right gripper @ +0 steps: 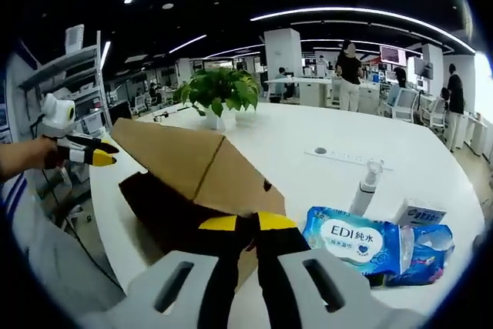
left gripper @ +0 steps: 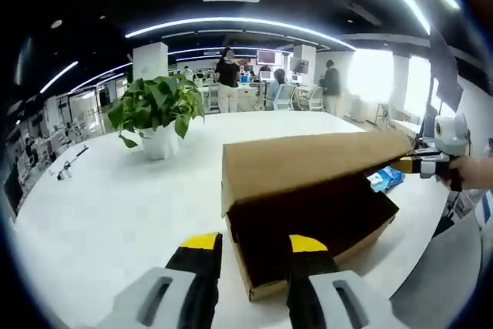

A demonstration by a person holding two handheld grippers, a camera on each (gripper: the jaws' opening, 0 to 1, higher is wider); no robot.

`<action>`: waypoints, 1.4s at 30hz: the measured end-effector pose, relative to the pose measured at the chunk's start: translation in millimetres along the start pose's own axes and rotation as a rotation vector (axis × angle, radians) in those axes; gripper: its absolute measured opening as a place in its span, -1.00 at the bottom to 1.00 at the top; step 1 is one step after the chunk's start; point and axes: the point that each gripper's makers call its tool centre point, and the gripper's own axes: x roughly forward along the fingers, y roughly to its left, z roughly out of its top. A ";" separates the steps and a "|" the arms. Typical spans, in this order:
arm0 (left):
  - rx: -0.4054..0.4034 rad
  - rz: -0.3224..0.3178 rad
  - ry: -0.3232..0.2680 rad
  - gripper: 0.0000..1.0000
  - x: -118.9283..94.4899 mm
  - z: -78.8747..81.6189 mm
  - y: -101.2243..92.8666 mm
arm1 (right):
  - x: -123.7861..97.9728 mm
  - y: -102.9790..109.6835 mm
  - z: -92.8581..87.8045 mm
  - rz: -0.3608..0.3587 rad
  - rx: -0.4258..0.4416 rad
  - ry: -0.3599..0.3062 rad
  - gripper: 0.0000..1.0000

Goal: Operate the shoe box by opening the lid, removing the specified soft item, and placing it in the target area until the item is outside and the box remains undamaged.

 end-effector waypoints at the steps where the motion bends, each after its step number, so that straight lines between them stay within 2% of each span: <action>1: 0.005 -0.004 0.001 -0.33 0.6 -0.6 -1.3 | -0.5 1.1 -1.9 0.003 -0.011 0.003 -0.88; 6: 0.013 -0.013 0.001 -0.28 1.9 -4.3 -4.9 | -3.8 8.1 -12.7 0.044 -0.078 0.023 -0.83; 8: 0.013 -0.017 0.001 -0.27 2.0 -6.1 -5.4 | -5.5 11.8 -16.7 0.068 -0.135 0.027 -0.80; 16: 0.056 -0.047 0.016 -0.25 2.9 -19.7 -10.4 | -8.5 20.7 -32.6 0.135 -0.185 0.062 -0.71; 23: 0.087 -0.076 0.050 -0.17 3.8 -30.3 -15.3 | -9.2 32.3 -44.7 0.208 -0.241 0.102 -0.47; 28: 0.100 -0.099 0.093 -0.10 7.0 -43.9 -19.7 | -7.6 42.3 -54.8 0.259 -0.239 0.140 -0.29; 42: 0.060 -0.115 0.142 -0.02 17.7 -63.6 -22.1 | -0.3 45.5 -68.4 0.257 -0.099 0.177 -0.18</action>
